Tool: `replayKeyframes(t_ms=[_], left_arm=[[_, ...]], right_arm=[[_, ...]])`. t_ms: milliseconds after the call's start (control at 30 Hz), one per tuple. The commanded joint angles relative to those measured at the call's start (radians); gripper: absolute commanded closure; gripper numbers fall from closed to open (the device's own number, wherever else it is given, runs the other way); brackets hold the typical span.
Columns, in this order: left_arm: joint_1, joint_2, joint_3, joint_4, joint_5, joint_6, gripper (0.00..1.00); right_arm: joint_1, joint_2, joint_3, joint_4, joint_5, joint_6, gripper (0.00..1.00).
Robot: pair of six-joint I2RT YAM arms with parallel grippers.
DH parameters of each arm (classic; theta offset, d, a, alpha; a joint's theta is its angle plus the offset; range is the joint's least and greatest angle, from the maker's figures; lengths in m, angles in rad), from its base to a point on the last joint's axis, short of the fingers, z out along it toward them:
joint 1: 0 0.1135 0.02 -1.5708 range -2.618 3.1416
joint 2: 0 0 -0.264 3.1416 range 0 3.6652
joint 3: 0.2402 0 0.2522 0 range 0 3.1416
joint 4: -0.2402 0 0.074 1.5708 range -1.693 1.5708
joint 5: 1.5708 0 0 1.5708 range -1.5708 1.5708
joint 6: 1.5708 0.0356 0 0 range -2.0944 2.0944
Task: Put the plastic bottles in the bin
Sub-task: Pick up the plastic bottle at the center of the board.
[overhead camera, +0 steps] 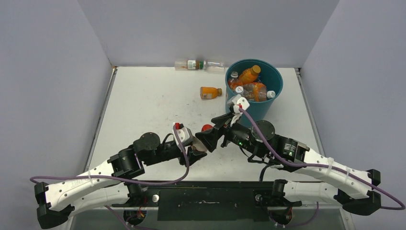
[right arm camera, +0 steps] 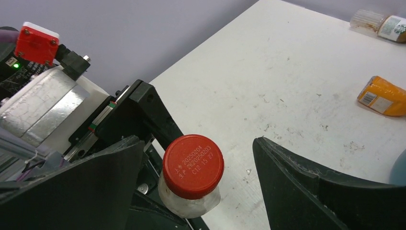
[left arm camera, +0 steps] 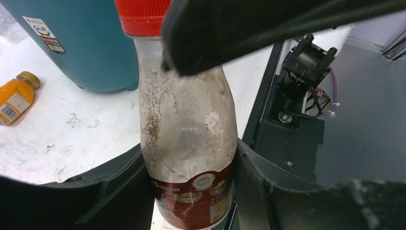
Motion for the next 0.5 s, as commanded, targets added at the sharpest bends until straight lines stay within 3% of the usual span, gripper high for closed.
replayKeyframes(t_ms=[0,167,200,233,267,300,467], left_arm=[[0.004,-0.021,0.018,0.104,0.022,-0.025,1.00],[0.005,-0.044,-0.004,0.132,-0.003,-0.026,0.99],[0.005,-0.049,-0.008,0.133,-0.012,-0.026,0.84],[0.005,-0.057,-0.016,0.162,-0.023,-0.023,0.57],[0.005,-0.067,-0.027,0.182,-0.041,-0.021,0.19],[0.005,-0.081,-0.043,0.205,-0.064,-0.020,0.01],[0.004,-0.163,-0.137,0.304,-0.178,0.001,0.04]], right_arm=[[0.004,0.035,0.005,0.059,0.007,0.008,0.21],[0.004,0.068,0.034,0.042,-0.014,0.013,0.61],[0.004,0.072,0.045,0.035,-0.014,0.013,0.69],[0.004,0.073,0.061,0.025,-0.007,0.010,0.78],[0.004,0.070,0.081,0.008,0.015,0.001,0.87],[0.004,0.065,0.113,-0.016,0.049,-0.015,0.93],[0.003,0.039,0.304,-0.083,0.384,-0.162,0.95]])
